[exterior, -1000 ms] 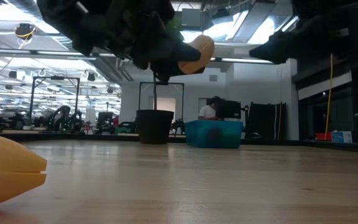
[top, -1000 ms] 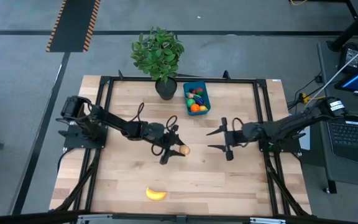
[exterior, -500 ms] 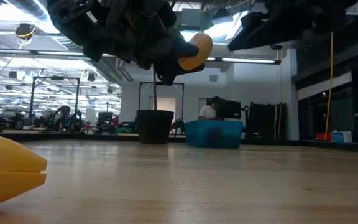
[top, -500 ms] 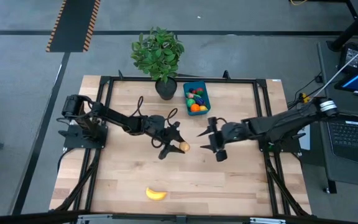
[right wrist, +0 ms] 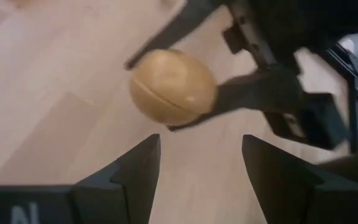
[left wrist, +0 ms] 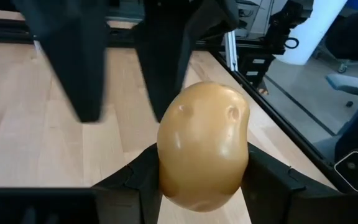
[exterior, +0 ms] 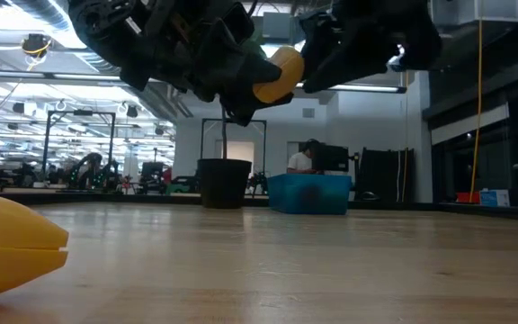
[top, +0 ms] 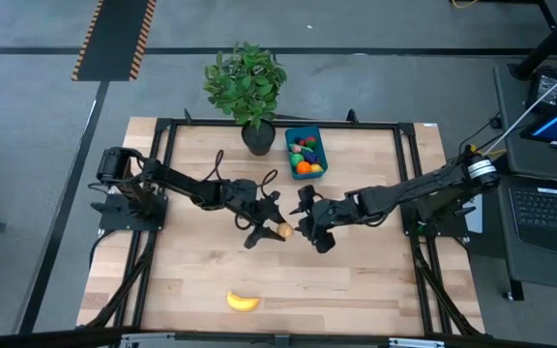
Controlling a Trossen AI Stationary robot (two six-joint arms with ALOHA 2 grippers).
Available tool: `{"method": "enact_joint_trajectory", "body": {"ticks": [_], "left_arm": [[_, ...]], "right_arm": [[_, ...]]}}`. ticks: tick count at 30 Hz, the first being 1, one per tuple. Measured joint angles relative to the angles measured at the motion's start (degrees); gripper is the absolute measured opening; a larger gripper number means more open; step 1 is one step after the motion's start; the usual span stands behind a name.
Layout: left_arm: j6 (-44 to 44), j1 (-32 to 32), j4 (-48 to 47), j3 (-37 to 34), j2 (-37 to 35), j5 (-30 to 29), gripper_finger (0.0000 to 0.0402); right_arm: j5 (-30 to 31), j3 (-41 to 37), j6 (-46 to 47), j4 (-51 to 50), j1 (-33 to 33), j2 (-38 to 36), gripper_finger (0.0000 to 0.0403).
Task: Pick and placing Produce into tupperware
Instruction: Put the potato into the blue bin
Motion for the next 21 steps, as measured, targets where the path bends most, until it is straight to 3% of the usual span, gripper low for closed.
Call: {"method": "enact_joint_trajectory", "body": {"ticks": [10,21], "left_arm": [[0.0,0.9,-1.5,0.0,0.0,0.2,0.0167],[-3.2,2.9,-1.4,0.0,0.0,5.9,0.0167]], "right_arm": [[1.9,3.8,-0.2,-4.0,2.0,-0.2,0.0227],[1.8,3.9,-3.0,-3.8,4.6,-0.1,0.0227]]}}
